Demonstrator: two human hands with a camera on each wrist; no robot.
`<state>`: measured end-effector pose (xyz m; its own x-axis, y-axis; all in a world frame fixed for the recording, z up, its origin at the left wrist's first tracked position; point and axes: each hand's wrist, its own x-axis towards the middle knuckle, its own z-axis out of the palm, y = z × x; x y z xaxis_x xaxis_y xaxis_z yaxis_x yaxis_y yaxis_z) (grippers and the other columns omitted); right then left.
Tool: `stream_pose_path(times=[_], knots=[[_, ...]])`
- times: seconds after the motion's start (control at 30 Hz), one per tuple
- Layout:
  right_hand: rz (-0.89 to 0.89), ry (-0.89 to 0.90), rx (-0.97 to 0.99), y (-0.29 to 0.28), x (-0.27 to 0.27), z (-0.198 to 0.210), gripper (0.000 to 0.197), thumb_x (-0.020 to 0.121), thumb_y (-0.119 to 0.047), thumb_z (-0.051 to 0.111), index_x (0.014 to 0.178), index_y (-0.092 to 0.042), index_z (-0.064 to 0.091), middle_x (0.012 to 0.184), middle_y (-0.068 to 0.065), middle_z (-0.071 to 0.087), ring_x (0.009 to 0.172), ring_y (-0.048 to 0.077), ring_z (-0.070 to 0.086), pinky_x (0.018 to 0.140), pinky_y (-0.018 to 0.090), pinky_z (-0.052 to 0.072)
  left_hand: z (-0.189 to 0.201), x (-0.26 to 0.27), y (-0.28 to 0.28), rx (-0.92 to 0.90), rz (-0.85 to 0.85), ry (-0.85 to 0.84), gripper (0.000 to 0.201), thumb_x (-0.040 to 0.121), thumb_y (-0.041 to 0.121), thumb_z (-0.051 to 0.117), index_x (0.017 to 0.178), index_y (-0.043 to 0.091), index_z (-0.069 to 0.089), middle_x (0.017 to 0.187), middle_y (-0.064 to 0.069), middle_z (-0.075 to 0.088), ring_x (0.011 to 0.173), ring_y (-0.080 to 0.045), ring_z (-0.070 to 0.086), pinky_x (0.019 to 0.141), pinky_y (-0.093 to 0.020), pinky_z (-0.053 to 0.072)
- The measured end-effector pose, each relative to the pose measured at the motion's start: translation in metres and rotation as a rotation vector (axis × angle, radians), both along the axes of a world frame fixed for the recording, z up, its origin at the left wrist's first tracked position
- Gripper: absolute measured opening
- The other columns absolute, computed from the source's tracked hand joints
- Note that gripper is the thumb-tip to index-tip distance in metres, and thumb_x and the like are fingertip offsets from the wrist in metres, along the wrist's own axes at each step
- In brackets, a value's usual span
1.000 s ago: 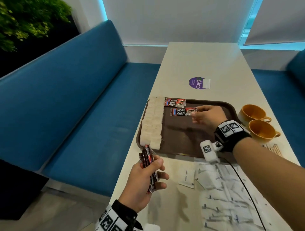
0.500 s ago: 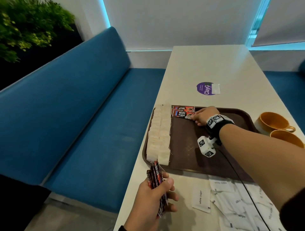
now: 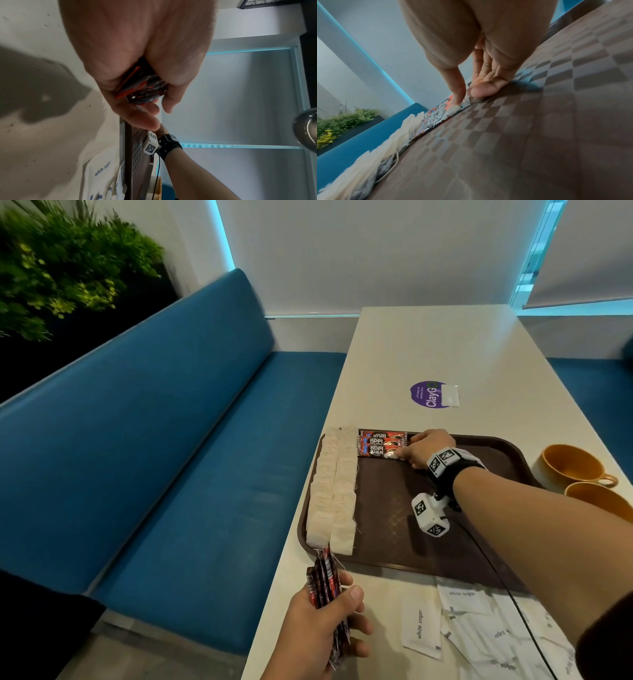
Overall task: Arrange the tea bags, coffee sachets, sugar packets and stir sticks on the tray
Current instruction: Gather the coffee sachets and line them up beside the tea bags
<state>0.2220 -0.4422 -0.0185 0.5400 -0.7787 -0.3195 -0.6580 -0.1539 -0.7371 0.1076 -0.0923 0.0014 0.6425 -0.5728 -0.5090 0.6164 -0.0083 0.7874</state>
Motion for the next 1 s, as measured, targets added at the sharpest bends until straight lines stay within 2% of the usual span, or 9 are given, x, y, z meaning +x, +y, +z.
stream_pose_path(times=[0.07, 0.13, 0.27, 0.5, 0.57, 0.67, 0.8, 0.9, 1.0], knots=[[0.008, 0.003, -0.009, 0.0, 0.0, -0.002, 0.034, 0.069, -0.029, 0.096, 0.086, -0.016, 0.069, 0.079, 0.008, 0.075, 0.069, 0.022, 0.072, 0.081, 0.038, 0.063, -0.001, -0.001, -0.001, 0.0, -0.006, 0.006, 0.038, 0.083, 0.011, 0.077, 0.115, 0.0, 0.059, 0.079, -0.018, 0.065, 0.071, -0.036, 0.067, 0.051, -0.037, 0.054], [0.027, 0.007, -0.016, 0.002, 0.0, -0.003, 0.033, 0.065, -0.034, 0.097, 0.081, -0.017, 0.072, 0.08, 0.008, 0.077, 0.079, 0.025, 0.075, 0.085, 0.041, 0.062, -0.001, -0.003, -0.003, -0.009, -0.009, 0.009, 0.048, 0.075, 0.016, 0.08, 0.114, 0.0, 0.059, 0.079, -0.018, 0.064, 0.07, -0.037, 0.067, 0.051, -0.037, 0.054], [0.057, 0.004, -0.004, 0.002, 0.002, -0.007, 0.049, 0.059, -0.039, 0.098, 0.097, -0.016, 0.078, 0.086, 0.005, 0.078, 0.081, 0.023, 0.074, 0.086, 0.042, 0.062, 0.001, -0.005, -0.005, -0.024, -0.008, 0.016, 0.053, 0.069, 0.018, 0.08, 0.113, -0.001, 0.059, 0.077, -0.018, 0.063, 0.068, -0.036, 0.066, 0.05, -0.036, 0.053], [0.085, -0.002, -0.02, 0.0, 0.0, -0.014, 0.065, 0.056, -0.046, 0.098, 0.111, -0.019, 0.076, 0.101, 0.004, 0.077, 0.096, 0.025, 0.074, 0.092, 0.042, 0.06, -0.003, -0.003, -0.002, 0.014, -0.013, 0.019, 0.03, 0.088, 0.007, 0.073, 0.114, 0.0, 0.059, 0.078, -0.018, 0.064, 0.068, -0.035, 0.067, 0.052, -0.037, 0.054], [0.073, -0.022, -0.014, 0.0, -0.003, -0.011, 0.063, 0.063, -0.04, 0.096, 0.116, -0.017, 0.073, 0.102, 0.005, 0.076, 0.092, 0.022, 0.073, 0.09, 0.041, 0.061, -0.004, -0.003, -0.002, 0.013, -0.01, 0.018, 0.032, 0.087, 0.008, 0.074, 0.114, 0.0, 0.059, 0.079, -0.018, 0.064, 0.069, -0.035, 0.067, 0.052, -0.037, 0.054], [0.041, -0.068, 0.058, 0.0, -0.008, -0.003, 0.048, 0.078, -0.024, 0.089, 0.119, -0.012, 0.066, 0.093, 0.009, 0.073, 0.079, 0.02, 0.071, 0.078, 0.036, 0.063, -0.004, -0.004, -0.001, -0.007, 0.006, 0.014, 0.046, 0.075, 0.013, 0.08, 0.114, -0.001, 0.059, 0.079, -0.018, 0.064, 0.068, -0.036, 0.066, 0.052, -0.037, 0.054], [0.074, -0.105, 0.082, 0.004, -0.027, 0.02, 0.038, 0.085, -0.019, 0.083, 0.117, -0.01, 0.064, 0.088, 0.012, 0.069, 0.07, 0.022, 0.064, 0.062, 0.033, 0.058, 0.0, -0.007, 0.002, -0.064, 0.02, 0.027, 0.055, 0.069, 0.007, 0.089, 0.114, -0.002, 0.059, 0.077, -0.017, 0.063, 0.066, -0.035, 0.064, 0.049, -0.034, 0.05], [0.116, -0.178, 0.062, 0.015, -0.052, 0.048, 0.03, 0.088, -0.011, 0.079, 0.114, -0.005, 0.065, 0.081, 0.01, 0.065, 0.062, 0.021, 0.058, 0.058, 0.032, 0.052, 0.006, -0.012, 0.006, -0.125, 0.01, 0.017, 0.052, 0.063, 0.001, 0.078, 0.112, -0.003, 0.059, 0.082, -0.017, 0.062, 0.066, -0.033, 0.061, 0.049, -0.033, 0.046], [0.206, -0.275, 0.045, 0.037, -0.089, 0.087, 0.019, 0.089, -0.008, 0.076, 0.107, -0.008, 0.068, 0.091, 0.01, 0.066, 0.064, 0.019, 0.061, 0.062, 0.03, 0.054, 0.015, -0.021, 0.011, -0.177, 0.017, 0.017, 0.047, 0.061, -0.004, 0.069, 0.108, -0.005, 0.063, 0.09, -0.016, 0.058, 0.066, -0.032, 0.059, 0.049, -0.033, 0.043]])
